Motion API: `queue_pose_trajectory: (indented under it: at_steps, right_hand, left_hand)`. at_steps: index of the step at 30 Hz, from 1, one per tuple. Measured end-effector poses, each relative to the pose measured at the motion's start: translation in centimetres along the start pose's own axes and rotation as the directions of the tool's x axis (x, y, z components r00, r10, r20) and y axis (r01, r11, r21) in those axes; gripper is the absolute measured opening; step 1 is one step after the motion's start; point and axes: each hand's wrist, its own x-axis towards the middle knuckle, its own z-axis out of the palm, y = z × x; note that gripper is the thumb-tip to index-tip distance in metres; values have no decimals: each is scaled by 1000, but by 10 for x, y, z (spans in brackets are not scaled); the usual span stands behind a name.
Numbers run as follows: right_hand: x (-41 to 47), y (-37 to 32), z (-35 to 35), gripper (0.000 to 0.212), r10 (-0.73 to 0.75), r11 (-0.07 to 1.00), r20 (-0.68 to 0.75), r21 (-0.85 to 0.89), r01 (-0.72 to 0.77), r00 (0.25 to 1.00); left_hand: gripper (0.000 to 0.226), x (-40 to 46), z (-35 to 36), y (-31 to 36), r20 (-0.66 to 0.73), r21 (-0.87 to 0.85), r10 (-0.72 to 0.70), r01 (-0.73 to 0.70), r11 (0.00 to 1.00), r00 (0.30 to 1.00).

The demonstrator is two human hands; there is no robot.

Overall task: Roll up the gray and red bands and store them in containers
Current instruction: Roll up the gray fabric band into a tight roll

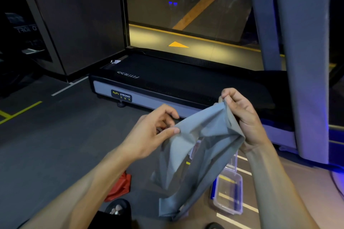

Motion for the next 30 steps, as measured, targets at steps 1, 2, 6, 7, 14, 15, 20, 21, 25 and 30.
queue_pose_trajectory:
  at_steps: [1, 2, 6, 7, 14, 15, 20, 21, 25, 30]
  right_hand:
    - [0, 0, -1, 18, 2, 1000, 6, -2, -2, 1000]
    - [0, 0, -2, 22, 4, 1000, 12, -5, -4, 1000]
    - [0, 1, -6, 34, 3, 1000, 30, -24, -2, 1000]
    - [0, 1, -7, 34, -1, 999, 32, -32, 2, 999]
    - [-1, 2, -15, 11, 35, 982, 24, -189, -30, 999]
    - [-1, 4, -17, 7, 50, 976, 17, -214, -45, 999]
    - [-1, 20, -14, 22, 163, 957, 109, -258, -130, 981]
    - [-1, 24, -12, 19, 169, 958, 140, -258, -129, 976]
    - [0, 30, -5, 19, 155, 983, 169, -123, -135, 973]
    - [3, 15, 12, 18, 39, 967, 239, 235, -96, 970]
  left_hand:
    - [26, 0, 0, 0, -1, 15, -17, 17, 1000, 1000]
    - [28, 1, -1, -2, -1, 47, -17, 17, 999, 1000]
    - [7, 5, -6, -4, 20, 174, 49, -52, 983, 999]
    - [5, 5, -7, -4, 32, 179, 46, -51, 983, 998]
    - [14, 13, -27, 4, 350, -72, -211, 250, 965, 913]
    - [12, 13, -32, 8, 419, -153, -239, 327, 933, 876]
    - [11, 16, -41, 27, 504, -550, -125, 429, 717, 855]
    - [12, 18, -39, 30, 492, -594, -84, 404, 696, 867]
    - [21, 22, -28, 32, 472, -646, -53, 387, 658, 880]
    - [10, 19, -24, 26, 479, -589, -115, 416, 692, 870]
